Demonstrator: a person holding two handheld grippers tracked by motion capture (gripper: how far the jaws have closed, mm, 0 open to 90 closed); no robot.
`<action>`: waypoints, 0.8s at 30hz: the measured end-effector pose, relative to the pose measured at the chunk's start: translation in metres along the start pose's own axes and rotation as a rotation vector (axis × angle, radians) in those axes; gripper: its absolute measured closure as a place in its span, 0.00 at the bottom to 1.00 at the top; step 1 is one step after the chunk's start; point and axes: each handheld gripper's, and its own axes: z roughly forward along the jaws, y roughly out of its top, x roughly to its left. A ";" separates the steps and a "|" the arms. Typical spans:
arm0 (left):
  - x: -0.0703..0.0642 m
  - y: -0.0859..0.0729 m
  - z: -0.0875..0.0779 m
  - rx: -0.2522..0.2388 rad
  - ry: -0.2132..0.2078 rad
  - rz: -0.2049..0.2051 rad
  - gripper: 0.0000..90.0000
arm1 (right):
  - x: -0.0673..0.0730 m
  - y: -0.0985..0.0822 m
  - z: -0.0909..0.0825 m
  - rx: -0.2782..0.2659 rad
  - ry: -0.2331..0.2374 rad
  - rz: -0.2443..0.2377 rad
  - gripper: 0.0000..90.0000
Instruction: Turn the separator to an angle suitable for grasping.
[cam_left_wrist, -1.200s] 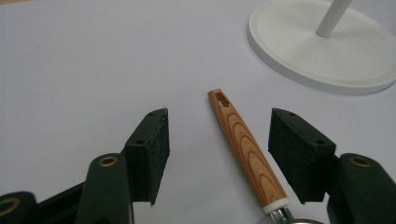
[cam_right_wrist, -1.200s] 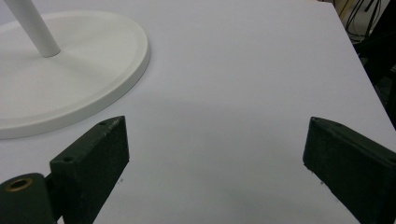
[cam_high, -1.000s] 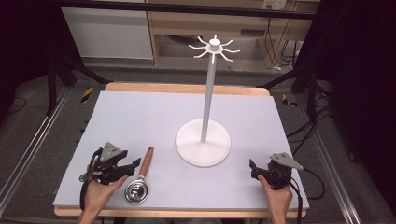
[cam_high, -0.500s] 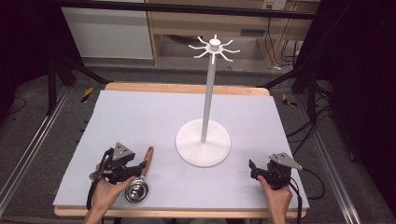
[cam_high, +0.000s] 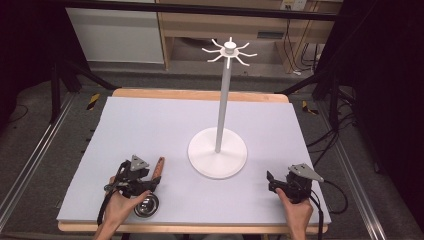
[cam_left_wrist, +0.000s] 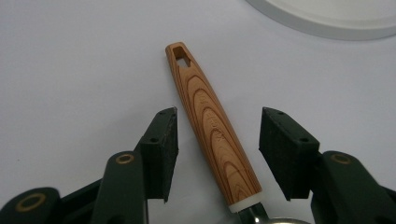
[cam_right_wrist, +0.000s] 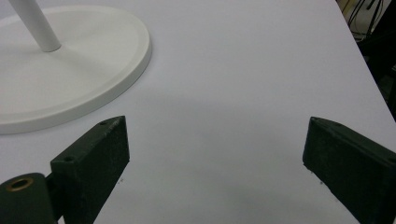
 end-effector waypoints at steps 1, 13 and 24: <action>0.000 -0.001 0.002 0.008 0.000 -0.001 0.53 | 0.000 0.000 0.000 0.001 0.001 0.002 0.09; -0.003 -0.004 0.012 0.053 0.006 -0.015 0.60 | 0.000 0.000 0.001 0.006 0.001 -0.001 0.09; -0.002 -0.004 0.014 0.080 -0.001 -0.040 0.63 | 0.000 0.000 0.001 0.009 0.005 0.002 0.09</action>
